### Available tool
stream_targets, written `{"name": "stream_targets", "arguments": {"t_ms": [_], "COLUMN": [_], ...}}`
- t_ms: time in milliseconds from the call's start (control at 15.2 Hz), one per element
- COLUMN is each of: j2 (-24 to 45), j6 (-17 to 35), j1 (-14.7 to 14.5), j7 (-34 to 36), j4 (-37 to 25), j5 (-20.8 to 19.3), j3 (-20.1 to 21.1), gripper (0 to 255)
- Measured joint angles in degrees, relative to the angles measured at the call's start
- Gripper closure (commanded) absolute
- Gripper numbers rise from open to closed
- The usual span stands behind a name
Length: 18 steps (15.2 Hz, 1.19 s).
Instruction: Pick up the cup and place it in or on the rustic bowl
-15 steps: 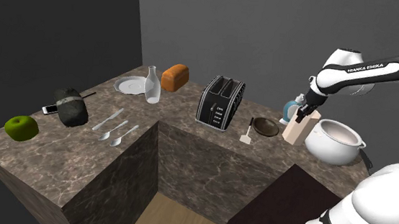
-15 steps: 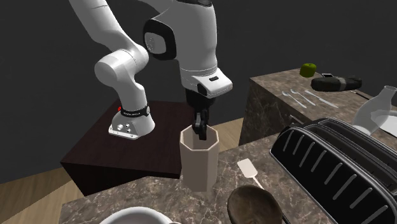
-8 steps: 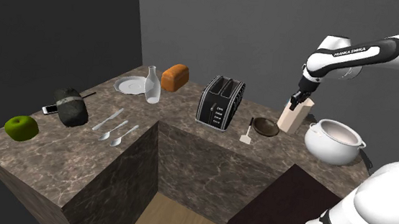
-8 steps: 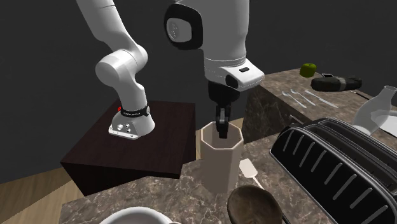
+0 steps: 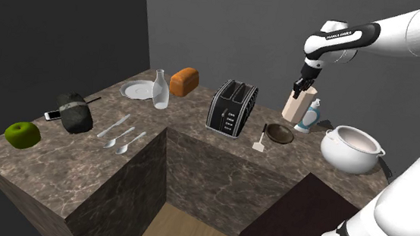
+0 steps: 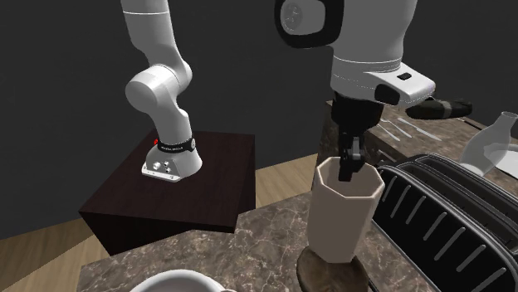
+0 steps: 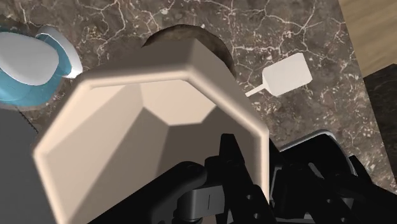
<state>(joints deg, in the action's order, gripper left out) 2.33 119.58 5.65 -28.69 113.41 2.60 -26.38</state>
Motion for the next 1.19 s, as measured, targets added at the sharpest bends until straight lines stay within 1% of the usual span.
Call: {"name": "stream_targets", "arguments": {"t_ms": [132, 264, 1188], "j2": [3.41, 4.72, 9.09], "j6": [-2.03, -1.51, 8.0], "j1": [0.11, 0.17, 0.62], "j7": [-0.48, -0.71, -2.58], "j4": [-5.06, -5.7, -0.02], "j5": [1.64, 2.31, 5.11], "j3": [0.15, 0.26, 0.84], "gripper": [255, 255, 255]}}
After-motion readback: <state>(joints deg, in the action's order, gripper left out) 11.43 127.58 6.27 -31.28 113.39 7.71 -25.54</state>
